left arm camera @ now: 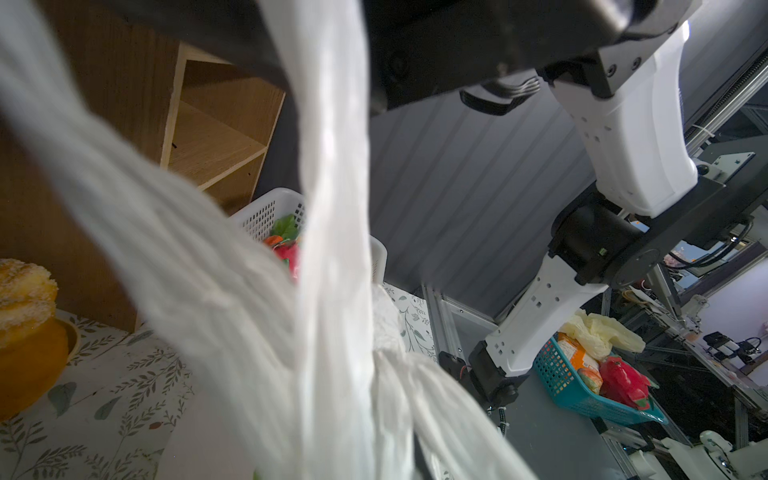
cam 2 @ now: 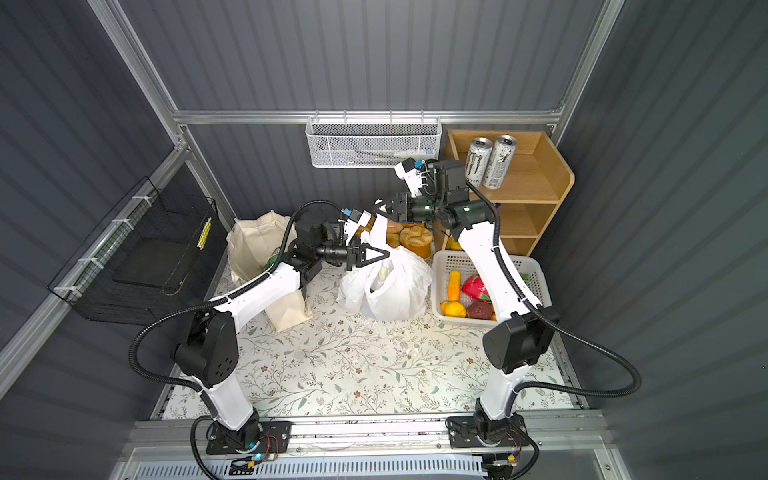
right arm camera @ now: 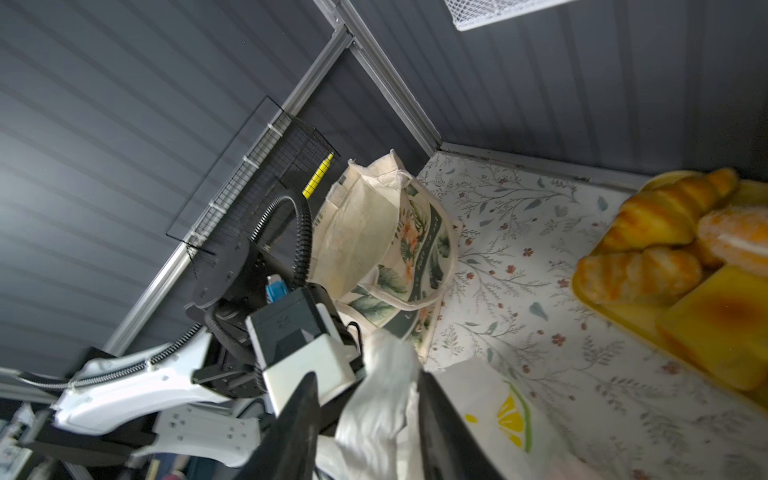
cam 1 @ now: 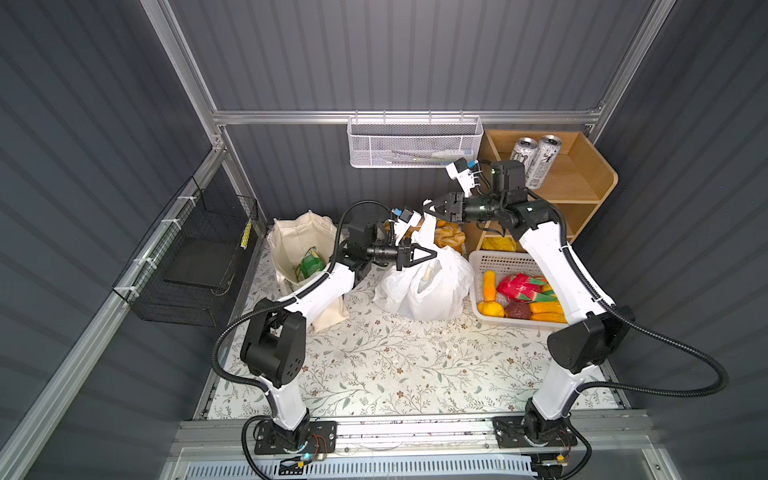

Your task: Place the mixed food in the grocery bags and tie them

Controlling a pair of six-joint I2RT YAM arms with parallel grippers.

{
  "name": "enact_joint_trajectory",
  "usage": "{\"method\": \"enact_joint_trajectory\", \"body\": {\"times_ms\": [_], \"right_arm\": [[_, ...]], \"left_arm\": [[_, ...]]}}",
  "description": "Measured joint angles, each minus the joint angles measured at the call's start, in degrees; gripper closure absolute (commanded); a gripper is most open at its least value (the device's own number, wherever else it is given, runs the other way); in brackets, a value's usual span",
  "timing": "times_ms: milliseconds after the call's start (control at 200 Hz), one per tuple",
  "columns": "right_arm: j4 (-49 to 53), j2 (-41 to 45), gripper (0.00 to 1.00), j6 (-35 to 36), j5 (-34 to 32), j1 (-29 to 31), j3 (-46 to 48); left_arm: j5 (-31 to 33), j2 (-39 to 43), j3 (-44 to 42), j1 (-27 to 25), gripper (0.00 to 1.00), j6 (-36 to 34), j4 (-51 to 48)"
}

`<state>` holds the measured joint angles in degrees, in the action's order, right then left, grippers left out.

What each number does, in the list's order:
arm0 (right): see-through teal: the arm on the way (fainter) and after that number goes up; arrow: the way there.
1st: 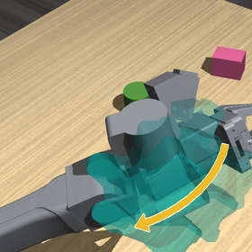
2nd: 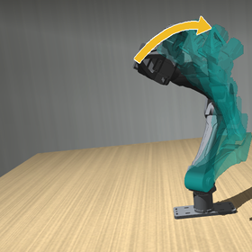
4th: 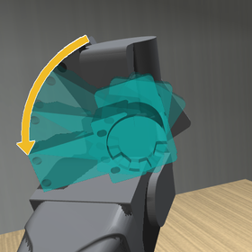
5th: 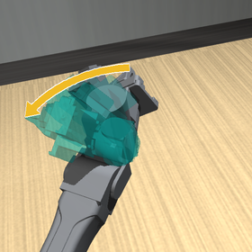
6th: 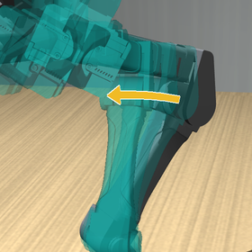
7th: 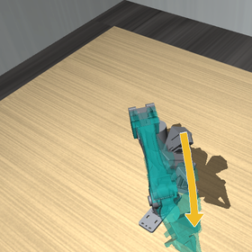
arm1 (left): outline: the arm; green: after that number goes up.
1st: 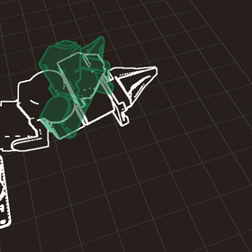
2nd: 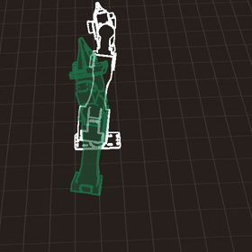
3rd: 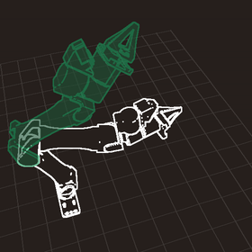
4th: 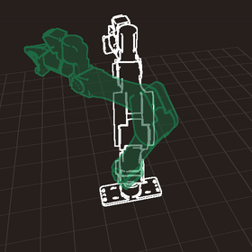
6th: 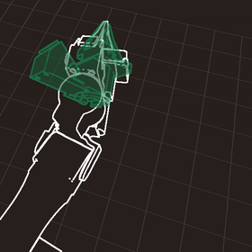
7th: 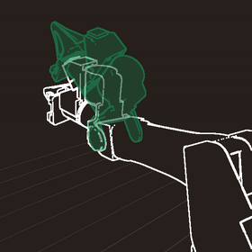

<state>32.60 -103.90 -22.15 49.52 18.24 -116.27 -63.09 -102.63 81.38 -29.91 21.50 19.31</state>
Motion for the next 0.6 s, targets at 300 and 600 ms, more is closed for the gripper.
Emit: {"method": "enact_joint_trajectory", "body": {"times_ms": [300, 600], "right_arm": [[-1.1, 0.7, 1.0, -1.0, -0.8, -0.7, 1.1], [-7.3, 21.6, 1.0, -3.0, -16.7, 1.5, 25.7]], "left_arm": [[2.0, -0.1, 0.0, 0.0, 1.0, 0.7, 0.9], [11.4, 0.1, 0.0, 0.2, 1.0, 1.3, 1.5]]}}
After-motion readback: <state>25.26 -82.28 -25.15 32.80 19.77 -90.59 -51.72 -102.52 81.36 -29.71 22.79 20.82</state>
